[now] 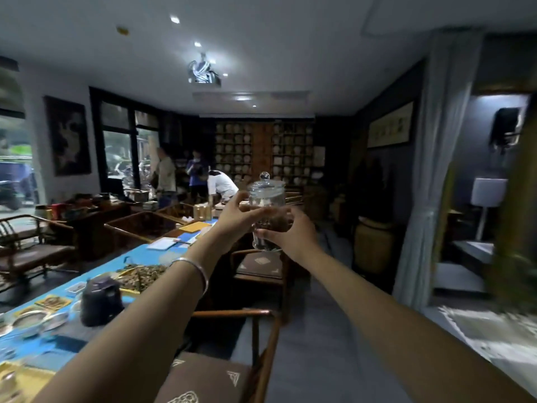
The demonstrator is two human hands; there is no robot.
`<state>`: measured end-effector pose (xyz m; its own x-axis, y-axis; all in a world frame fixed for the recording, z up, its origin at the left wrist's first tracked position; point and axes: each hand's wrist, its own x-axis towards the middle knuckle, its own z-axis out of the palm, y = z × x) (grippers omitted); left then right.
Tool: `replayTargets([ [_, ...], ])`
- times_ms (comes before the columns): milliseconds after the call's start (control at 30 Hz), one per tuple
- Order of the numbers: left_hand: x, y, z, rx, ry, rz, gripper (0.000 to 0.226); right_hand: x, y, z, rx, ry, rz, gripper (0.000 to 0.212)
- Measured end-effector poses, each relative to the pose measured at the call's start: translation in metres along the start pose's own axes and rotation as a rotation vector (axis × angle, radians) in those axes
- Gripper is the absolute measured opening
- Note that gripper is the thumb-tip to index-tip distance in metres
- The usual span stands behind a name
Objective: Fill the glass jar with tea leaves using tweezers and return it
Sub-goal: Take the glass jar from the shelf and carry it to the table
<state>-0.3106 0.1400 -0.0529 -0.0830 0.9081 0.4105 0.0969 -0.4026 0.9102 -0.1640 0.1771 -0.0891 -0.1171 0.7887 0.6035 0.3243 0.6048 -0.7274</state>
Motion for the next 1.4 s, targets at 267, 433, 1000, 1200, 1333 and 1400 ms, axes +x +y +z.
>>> replayTargets([
  [267, 0.059, -0.018, 0.107, -0.002, -0.128, 0.000, 0.051, 0.022, 0.065, -0.088, 0.034, 0.079, 0.088, 0.052],
  [433, 0.106, -0.039, 0.149, -0.026, -0.182, 0.018, 0.051, 0.051, 0.106, -0.117, -0.029, 0.107, 0.101, 0.057],
  [1000, 0.407, -0.182, 0.157, 0.063, -0.120, 0.004, 0.033, 0.319, 0.295, -0.055, -0.026, 0.056, 0.121, 0.058],
  [1200, 0.493, -0.232, 0.143, 0.073, -0.030, -0.015, 0.047, 0.401, 0.362, -0.014, 0.037, -0.021, 0.107, 0.056],
  [1333, 0.559, -0.270, 0.140, 0.088, 0.029, 0.009, 0.019, 0.471, 0.415, 0.014, 0.086, -0.069, 0.094, 0.061],
  [1400, 0.593, -0.287, 0.140, 0.095, 0.052, 0.020, 0.020, 0.508, 0.442, 0.027, 0.126, -0.107, 0.082, 0.060],
])
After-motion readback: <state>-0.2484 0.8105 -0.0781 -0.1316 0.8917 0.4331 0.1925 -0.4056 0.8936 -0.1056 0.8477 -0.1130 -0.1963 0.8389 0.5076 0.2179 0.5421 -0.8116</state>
